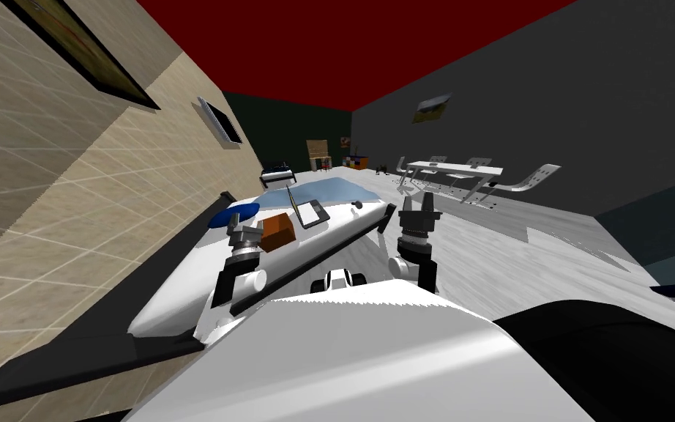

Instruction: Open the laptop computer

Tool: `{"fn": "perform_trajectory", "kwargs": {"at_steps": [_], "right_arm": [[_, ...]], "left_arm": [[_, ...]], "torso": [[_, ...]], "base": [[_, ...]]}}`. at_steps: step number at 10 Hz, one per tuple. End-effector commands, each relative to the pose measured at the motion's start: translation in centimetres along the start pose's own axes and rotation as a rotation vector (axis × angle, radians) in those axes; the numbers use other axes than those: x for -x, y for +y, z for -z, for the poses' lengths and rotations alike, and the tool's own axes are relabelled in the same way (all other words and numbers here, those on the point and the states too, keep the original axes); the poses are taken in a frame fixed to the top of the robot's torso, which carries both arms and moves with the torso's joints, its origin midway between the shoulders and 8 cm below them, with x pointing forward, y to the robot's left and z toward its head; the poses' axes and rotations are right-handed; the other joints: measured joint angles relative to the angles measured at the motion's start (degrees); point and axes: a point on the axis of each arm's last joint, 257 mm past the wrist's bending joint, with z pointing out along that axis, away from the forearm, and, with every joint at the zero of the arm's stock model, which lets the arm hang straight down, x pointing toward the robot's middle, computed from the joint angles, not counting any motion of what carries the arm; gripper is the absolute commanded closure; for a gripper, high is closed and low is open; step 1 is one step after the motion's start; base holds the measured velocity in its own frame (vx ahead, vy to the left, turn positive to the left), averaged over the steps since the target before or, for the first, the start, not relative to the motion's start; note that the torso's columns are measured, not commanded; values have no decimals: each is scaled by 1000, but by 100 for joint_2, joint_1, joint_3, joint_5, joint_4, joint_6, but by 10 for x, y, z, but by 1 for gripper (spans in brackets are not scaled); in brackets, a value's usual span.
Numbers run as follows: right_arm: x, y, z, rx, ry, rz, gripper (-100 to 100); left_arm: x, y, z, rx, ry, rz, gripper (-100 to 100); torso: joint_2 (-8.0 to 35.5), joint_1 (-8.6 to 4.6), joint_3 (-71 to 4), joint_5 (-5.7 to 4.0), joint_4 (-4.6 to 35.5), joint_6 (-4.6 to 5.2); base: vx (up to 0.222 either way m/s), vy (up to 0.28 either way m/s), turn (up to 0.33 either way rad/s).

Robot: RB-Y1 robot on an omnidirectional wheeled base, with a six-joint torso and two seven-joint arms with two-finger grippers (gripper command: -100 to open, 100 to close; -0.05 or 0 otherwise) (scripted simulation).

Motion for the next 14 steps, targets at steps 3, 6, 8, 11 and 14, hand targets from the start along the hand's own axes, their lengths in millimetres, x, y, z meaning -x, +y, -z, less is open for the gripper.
{"fn": "perform_trajectory", "kwargs": {"at_steps": [3, 6, 8, 11, 14], "right_arm": [[0, 0, 0, 0, 0, 0, 0], [0, 0, 0, 0, 0, 0, 0], [0, 0, 0, 0, 0, 0, 0], [0, 0, 0, 0, 0, 0, 0], [0, 0, 0, 0, 0, 0, 0]], "left_arm": [[41, 27, -8, 75, -96, 83, -100], [67, 47, -9, 122, -169, 154, -100], [82, 62, -9, 152, -218, 207, -100], [103, 83, -6, 192, -286, 287, -100], [118, 102, -3, 227, -344, 362, -100]], "torso": [[-1, 0, -1, 0, 0, 0], [6, 6, 4, 0, 2, 0], [-4, 1, -3, -1, -1, -1], [2, 3, 2, 0, 1, 0], [6, 4, 4, 0, 2, 0]], "base": [[81, -104, -20], [74, -107, -23], [85, -105, -19], [81, -105, -22], [68, -95, -17]]}}
